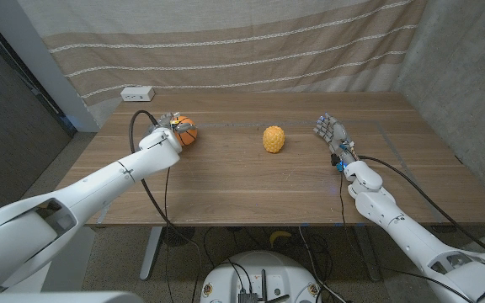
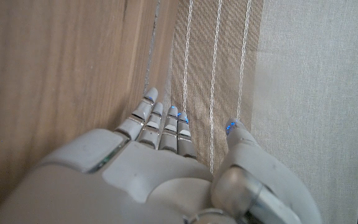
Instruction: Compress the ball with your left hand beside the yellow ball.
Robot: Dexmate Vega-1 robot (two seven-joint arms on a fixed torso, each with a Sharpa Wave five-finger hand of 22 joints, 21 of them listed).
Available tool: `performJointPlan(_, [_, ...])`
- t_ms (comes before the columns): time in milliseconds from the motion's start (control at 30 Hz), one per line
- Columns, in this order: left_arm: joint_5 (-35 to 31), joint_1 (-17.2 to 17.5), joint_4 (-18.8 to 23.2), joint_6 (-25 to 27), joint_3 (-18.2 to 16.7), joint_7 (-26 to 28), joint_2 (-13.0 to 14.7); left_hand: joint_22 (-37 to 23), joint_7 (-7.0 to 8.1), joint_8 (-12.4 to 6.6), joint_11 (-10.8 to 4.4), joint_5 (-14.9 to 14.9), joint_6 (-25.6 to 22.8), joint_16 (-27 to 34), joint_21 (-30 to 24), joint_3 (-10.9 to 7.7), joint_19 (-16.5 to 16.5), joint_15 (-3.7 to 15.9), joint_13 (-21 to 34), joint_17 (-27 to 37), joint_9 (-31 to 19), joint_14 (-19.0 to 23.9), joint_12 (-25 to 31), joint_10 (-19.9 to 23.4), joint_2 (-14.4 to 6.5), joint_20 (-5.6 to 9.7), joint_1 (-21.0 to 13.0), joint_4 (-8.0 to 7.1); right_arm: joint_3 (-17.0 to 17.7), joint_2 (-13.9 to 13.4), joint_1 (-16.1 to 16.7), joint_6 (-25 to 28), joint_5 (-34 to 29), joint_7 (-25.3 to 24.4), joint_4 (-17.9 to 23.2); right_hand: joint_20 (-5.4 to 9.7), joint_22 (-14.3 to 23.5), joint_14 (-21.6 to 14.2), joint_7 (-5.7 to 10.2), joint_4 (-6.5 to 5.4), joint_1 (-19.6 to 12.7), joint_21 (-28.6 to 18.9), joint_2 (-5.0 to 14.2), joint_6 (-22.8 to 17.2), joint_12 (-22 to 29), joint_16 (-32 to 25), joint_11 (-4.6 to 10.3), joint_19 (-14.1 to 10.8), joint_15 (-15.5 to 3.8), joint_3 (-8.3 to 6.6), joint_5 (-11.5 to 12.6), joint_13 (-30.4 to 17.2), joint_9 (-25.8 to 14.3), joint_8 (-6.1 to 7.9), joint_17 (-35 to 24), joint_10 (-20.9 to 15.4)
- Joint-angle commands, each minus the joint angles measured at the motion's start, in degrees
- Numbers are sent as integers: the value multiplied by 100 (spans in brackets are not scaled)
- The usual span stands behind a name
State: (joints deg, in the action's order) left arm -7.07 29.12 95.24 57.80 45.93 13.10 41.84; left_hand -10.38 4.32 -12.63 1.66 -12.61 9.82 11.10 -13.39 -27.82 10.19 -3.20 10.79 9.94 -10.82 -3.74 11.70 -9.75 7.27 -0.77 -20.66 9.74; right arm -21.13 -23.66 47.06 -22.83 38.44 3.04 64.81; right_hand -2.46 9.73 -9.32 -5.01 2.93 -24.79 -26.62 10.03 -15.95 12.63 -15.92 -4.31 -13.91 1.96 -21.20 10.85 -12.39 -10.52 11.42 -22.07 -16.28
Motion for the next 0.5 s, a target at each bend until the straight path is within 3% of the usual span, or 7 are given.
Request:
performJointPlan(33, [61,-195,-261,-4,174,-199,-59,4,-180,-125,-49,82,1315,70,-92,-70,380,126,14,6,-20,359,100,-380,-199,107,-387,7,-13,17,-46,7,-20,-7,-50,-10,24,-44,-18,38,62,35,-14,-51,8,-22,-11,-27,5,-14,-2,-15,-18,-6,-6,-35])
performJointPlan(133, [74,-221,-332,-18,173,-187,-108,10,-235,-197,-53,159,1182,109,-174,-118,800,290,1,-2,-15,808,132,-96,-342,159,-703,26,-13,23,-55,-3,-29,-17,-66,-8,24,-48,-17,39,66,39,-13,-52,8,-24,-5,-30,6,-16,-3,-16,-18,-6,-6,-37])
performJointPlan(233, [56,-254,-391,-2,197,-161,-154,11,-510,-324,-123,215,871,110,-250,-195,1264,500,-10,-9,-6,1316,177,343,-549,204,-1139,46,-10,26,-57,-3,-32,-34,-70,-11,24,-49,-19,41,71,45,-11,-50,10,-24,-9,-35,9,-19,-3,-17,-18,-8,-6,-45])
performJointPlan(300, [37,-272,-433,48,206,-113,-202,8,-634,-368,-166,229,725,125,-293,-234,1489,540,-12,-12,-1,1588,217,615,-656,223,-1343,52,-7,28,-59,-2,-30,-40,-77,-12,24,-50,-15,42,73,47,-11,-51,10,-24,-11,-37,9,-20,-3,-18,-18,-8,-6,-45])
performJointPlan(433, [8,-269,-513,68,187,37,-290,-6,-921,-445,-366,259,283,103,-385,-295,1992,802,-16,-15,5,2200,274,1255,-908,412,-1895,70,-5,35,-72,-2,-31,-45,-100,-11,24,-52,-15,43,77,52,-8,-49,9,-25,-11,-41,5,-24,-3,-18,-19,-9,-6,-44])
performJointPlan(500, [24,-273,-543,77,169,65,-321,-21,-1055,-453,-583,248,56,123,-455,-324,2248,985,-17,-12,4,2579,344,1675,-1032,515,-2240,94,-11,40,-90,-10,-43,-43,-126,-10,25,-53,-18,44,80,57,-5,-50,9,-26,-13,-41,11,-26,-3,-19,-19,-9,-6,-46])
